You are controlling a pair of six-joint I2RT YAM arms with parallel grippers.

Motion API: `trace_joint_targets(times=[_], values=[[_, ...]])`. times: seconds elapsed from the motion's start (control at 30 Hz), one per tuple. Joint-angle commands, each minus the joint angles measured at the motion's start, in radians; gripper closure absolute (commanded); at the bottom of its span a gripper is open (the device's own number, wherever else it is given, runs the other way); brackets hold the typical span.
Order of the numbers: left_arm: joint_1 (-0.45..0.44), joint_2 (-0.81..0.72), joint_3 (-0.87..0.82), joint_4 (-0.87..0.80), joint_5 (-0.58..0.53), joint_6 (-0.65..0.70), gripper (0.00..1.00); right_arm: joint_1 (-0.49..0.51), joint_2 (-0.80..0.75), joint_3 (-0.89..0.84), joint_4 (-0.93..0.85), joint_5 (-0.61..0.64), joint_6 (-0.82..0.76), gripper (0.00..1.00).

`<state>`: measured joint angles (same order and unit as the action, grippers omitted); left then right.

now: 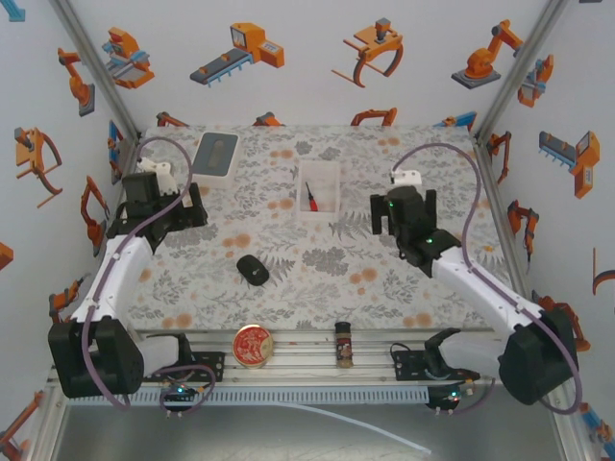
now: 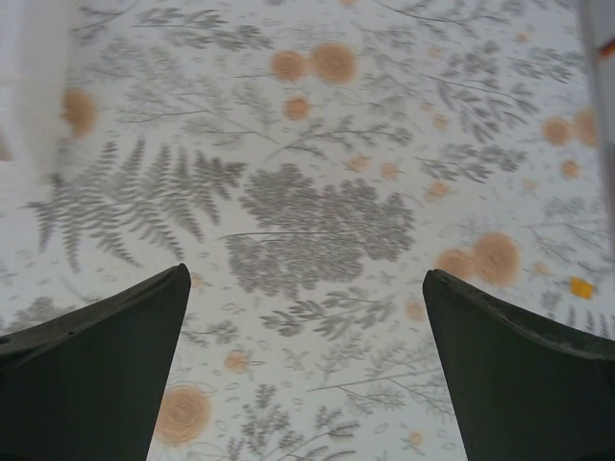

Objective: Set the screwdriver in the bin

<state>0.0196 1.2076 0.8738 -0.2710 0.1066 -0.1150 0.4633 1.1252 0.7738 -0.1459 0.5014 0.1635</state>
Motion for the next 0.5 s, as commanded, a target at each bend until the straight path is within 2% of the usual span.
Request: trace_joint_targets(times=[0.0,0.07,0.17,0.23,0.37,0.47], values=[[0.036,0.031,-0.075,0.194,0.066,-0.061,0.03,-0.080,-0.130,-0.102,0.100,0.100,-0.025,0.01],[0.046,0.044,-0.125,0.274,0.055,-0.056,0.03,-0.128,-0.207,-0.228,0.229,0.094,-0.031,0.01],[0.061,0.048,-0.180,0.349,0.111,-0.061,0.03,-0.174,-0.295,-0.436,0.503,0.111,-0.036,0.01],[0.063,0.033,-0.227,0.417,0.133,-0.060,0.03,-0.209,-0.313,-0.525,0.624,0.139,-0.035,0.01],[0.063,-0.016,-0.350,0.591,0.109,-0.019,0.03,-0.274,-0.259,-0.539,0.648,0.088,-0.078,0.01],[0.063,-0.027,-0.401,0.660,0.080,0.033,0.03,-0.296,-0.177,-0.538,0.716,0.043,-0.115,0.01]])
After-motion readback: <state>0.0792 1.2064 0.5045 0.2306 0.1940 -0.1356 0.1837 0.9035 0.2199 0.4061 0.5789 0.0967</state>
